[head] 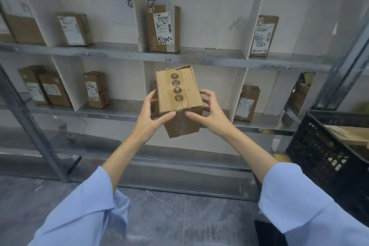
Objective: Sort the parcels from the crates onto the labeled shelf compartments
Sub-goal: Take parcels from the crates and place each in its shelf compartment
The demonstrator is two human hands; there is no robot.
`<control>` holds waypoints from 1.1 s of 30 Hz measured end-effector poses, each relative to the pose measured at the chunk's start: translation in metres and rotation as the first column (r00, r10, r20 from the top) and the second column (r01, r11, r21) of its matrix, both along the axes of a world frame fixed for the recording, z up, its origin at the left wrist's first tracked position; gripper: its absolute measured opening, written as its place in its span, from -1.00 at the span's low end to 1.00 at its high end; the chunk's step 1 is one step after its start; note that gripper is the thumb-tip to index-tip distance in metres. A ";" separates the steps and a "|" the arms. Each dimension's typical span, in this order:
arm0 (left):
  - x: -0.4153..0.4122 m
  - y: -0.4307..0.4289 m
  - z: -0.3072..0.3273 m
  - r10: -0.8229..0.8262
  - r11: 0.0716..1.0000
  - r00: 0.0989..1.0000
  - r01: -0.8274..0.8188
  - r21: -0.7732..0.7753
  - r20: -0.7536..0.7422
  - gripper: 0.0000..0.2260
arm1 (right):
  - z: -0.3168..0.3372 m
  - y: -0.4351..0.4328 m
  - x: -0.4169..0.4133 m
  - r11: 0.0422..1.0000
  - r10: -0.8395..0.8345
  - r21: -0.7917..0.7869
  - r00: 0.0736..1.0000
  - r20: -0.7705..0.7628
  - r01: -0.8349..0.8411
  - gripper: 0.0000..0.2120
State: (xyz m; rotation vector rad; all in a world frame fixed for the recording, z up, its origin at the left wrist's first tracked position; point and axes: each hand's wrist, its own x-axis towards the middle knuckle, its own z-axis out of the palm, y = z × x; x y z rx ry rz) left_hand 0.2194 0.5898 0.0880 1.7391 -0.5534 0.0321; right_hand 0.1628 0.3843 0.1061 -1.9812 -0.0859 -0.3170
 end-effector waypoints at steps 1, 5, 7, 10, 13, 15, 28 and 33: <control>0.000 0.001 0.001 0.008 1.000 1.000 -0.008 0.002 -0.014 -0.12 | 0.001 0.002 0.000 1.000 0.013 0.024 1.000 -0.016 -0.013 -0.33; -0.002 0.008 0.002 0.023 1.000 0.999 -0.023 -0.020 -0.032 -0.22 | 0.000 0.006 0.003 0.997 0.038 0.074 0.998 -0.053 -0.034 -0.44; -0.003 0.011 0.003 0.014 1.000 1.000 -0.014 -0.025 -0.006 -0.29 | -0.005 0.004 0.005 0.997 0.055 0.060 0.996 -0.069 -0.051 -0.41; -0.005 0.015 0.003 0.044 0.999 0.997 -0.045 0.019 0.060 -0.25 | -0.011 0.004 0.006 0.995 0.092 -0.020 0.992 -0.086 -0.094 -0.19; -0.007 0.017 0.001 0.109 0.991 0.992 -0.114 0.074 0.070 -0.15 | -0.017 0.008 0.013 0.989 0.098 -0.108 0.993 -0.072 -0.105 0.00; -0.006 0.018 -0.001 0.138 0.987 0.990 -0.141 0.078 0.043 -0.14 | -0.021 0.010 0.018 0.983 0.111 -0.144 0.992 -0.053 -0.118 0.01; -0.009 0.018 -0.011 0.211 0.977 0.973 -0.209 0.036 -0.088 -0.25 | -0.027 0.002 0.031 0.951 0.166 -0.286 0.977 0.136 -0.122 -0.03; -0.012 0.017 -0.013 0.243 0.970 0.965 -0.243 0.020 -0.099 -0.20 | -0.026 0.005 0.030 0.947 0.179 -0.292 0.974 0.143 -0.131 -0.04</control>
